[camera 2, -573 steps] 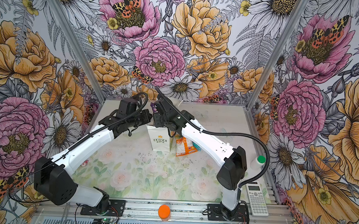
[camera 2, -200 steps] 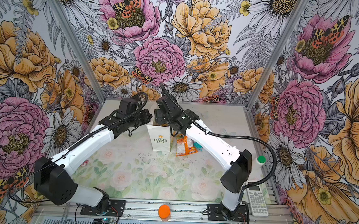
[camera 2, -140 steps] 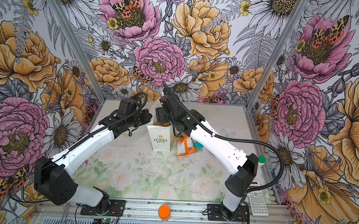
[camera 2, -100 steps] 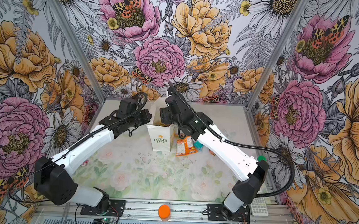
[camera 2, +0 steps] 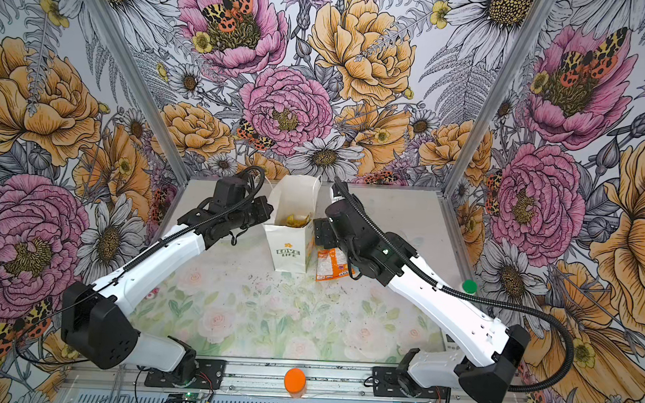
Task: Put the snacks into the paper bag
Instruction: 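Raise the open right gripper out of the bag and draw it back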
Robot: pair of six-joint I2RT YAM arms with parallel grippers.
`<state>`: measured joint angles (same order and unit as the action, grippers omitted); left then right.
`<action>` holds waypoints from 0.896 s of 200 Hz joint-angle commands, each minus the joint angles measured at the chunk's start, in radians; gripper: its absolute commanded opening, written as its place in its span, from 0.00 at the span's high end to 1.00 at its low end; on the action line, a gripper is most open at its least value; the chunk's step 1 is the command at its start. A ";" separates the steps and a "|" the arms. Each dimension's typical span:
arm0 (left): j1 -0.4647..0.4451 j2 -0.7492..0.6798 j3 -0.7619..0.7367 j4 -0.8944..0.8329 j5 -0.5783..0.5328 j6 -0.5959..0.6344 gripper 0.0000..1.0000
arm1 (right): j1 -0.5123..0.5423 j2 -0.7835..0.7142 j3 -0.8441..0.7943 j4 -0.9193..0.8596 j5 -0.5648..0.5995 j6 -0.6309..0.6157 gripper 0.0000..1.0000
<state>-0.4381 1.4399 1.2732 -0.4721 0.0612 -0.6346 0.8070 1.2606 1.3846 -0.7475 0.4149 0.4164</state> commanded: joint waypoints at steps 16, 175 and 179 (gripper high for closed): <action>0.007 -0.005 -0.006 0.013 0.014 -0.013 1.00 | -0.040 -0.126 -0.167 0.005 0.071 0.094 0.12; 0.030 -0.013 -0.026 0.021 0.046 -0.004 1.00 | -0.113 -0.048 -0.375 0.007 -0.051 0.207 0.00; 0.033 -0.015 -0.027 0.020 0.046 -0.004 1.00 | -0.115 -0.038 -0.374 0.007 -0.054 0.205 0.00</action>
<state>-0.4183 1.4399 1.2675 -0.4648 0.0803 -0.6342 0.7040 1.1790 1.0012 -0.7509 0.3931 0.6136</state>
